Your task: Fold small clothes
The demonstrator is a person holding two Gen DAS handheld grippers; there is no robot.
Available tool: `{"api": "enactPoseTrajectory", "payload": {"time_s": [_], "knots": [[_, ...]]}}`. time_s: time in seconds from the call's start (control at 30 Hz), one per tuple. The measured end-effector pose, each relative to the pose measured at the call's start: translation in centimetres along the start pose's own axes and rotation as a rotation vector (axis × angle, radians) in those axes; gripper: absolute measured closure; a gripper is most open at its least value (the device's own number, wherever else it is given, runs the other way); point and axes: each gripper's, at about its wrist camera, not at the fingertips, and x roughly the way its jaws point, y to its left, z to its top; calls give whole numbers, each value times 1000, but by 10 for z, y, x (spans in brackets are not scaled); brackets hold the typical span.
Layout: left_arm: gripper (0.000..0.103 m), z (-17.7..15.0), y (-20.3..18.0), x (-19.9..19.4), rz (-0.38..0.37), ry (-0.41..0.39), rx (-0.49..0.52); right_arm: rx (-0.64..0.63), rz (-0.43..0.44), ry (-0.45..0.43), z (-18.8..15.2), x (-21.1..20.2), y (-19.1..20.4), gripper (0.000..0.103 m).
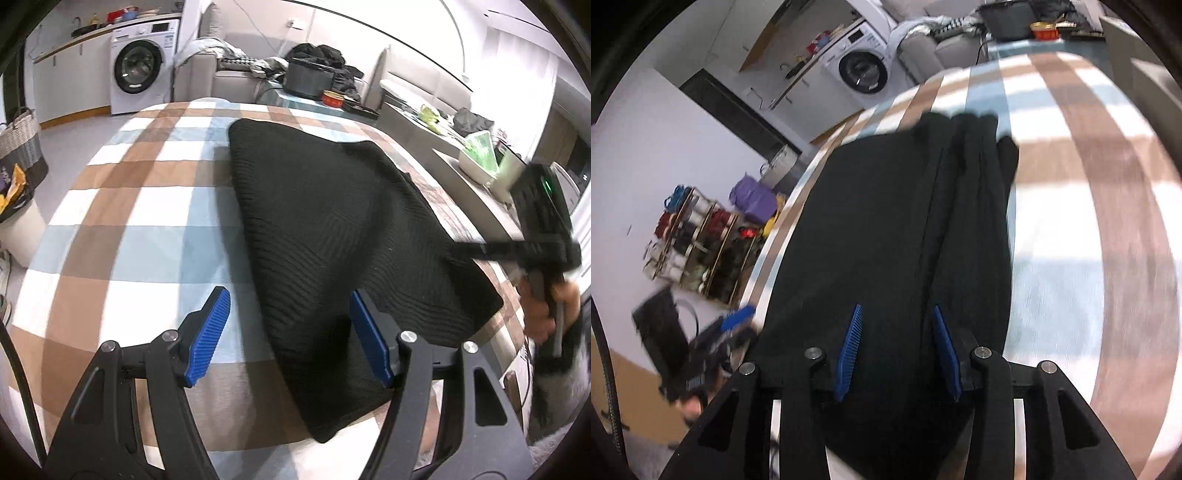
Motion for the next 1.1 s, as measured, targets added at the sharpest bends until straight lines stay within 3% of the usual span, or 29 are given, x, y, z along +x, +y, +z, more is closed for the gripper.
{"api": "enactPoseTrajectory", "payload": {"time_s": [0.17,0.2,0.23,0.27,0.4,0.47,0.57,0.67,0.73,0.9,1.1], "knots": [[38,1,12,2,25,3,-39,-70,12,11,-21,-2,11,64],[38,1,11,4,24,9,-38,-77,2,1,-23,-1,13,73],[38,0,10,6,23,11,-30,-87,-7,-1,-23,-1,15,89],[38,0,7,7,26,15,-19,-96,-18,-7,-24,-2,17,94],[38,-3,0,8,35,24,12,-109,-3,-109,-25,-33,26,95],[38,-3,2,7,29,21,3,-100,-14,-104,-23,-38,18,95],[38,-2,4,7,10,27,-17,-72,-131,-13,-24,-12,2,95],[38,-4,-2,4,-3,32,-2,-42,-96,-22,-25,-14,2,88],[38,-5,-8,3,-26,38,15,-22,-69,-9,-24,-19,0,75],[38,-13,-24,0,-54,53,63,-55,45,24,-34,-30,2,61],[38,-32,-40,6,-55,102,127,-172,83,32,-49,-43,-2,58]]}}
